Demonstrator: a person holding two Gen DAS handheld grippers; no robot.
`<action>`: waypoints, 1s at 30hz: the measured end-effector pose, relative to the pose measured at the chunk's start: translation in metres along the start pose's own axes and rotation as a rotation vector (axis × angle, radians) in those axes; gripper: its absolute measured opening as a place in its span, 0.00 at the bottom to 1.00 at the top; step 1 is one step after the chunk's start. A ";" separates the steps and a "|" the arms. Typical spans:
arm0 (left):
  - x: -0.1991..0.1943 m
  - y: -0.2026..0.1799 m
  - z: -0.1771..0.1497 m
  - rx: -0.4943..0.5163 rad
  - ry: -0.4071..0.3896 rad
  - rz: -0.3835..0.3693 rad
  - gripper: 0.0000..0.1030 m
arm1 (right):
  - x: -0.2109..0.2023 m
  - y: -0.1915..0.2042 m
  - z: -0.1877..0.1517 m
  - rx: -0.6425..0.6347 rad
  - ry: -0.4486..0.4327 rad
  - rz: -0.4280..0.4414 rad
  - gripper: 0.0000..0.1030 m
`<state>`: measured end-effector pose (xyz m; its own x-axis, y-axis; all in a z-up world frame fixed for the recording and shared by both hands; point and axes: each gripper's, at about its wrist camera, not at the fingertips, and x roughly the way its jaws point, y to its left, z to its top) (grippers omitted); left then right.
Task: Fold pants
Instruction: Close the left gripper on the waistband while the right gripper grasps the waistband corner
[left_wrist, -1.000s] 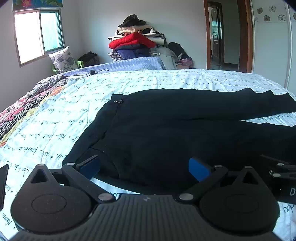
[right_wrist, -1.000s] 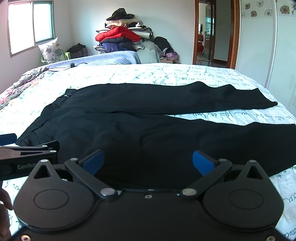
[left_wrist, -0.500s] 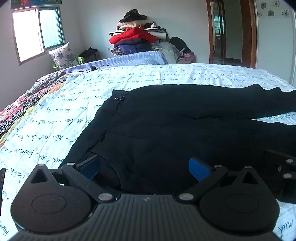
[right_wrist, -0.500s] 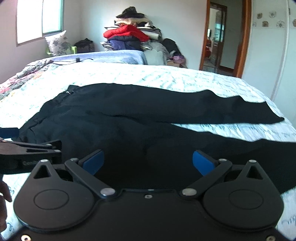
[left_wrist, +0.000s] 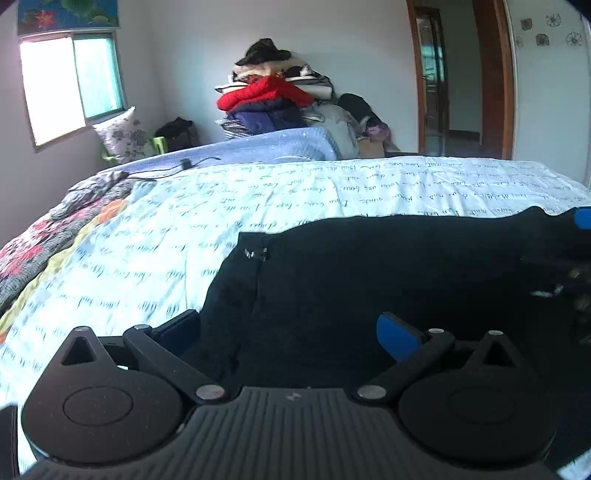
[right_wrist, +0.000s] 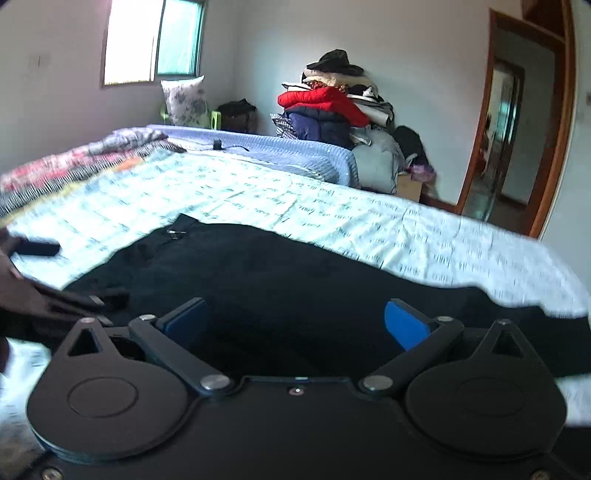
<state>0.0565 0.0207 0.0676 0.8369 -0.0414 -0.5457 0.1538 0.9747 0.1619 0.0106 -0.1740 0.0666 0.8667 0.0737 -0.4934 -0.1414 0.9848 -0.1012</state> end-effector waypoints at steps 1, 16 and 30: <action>0.008 0.004 0.008 0.002 0.009 -0.010 0.99 | 0.007 -0.002 0.003 -0.010 0.001 0.018 1.00; 0.145 0.056 0.069 0.097 0.137 -0.185 0.97 | 0.149 -0.054 0.057 -0.101 0.102 0.258 1.00; 0.248 0.088 0.089 0.215 0.252 -0.451 0.89 | 0.292 -0.078 0.069 -0.088 0.373 0.474 1.00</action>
<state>0.3248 0.0771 0.0196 0.5157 -0.3649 -0.7752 0.5936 0.8046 0.0162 0.3071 -0.2182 -0.0101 0.4758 0.4250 -0.7701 -0.5236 0.8404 0.1403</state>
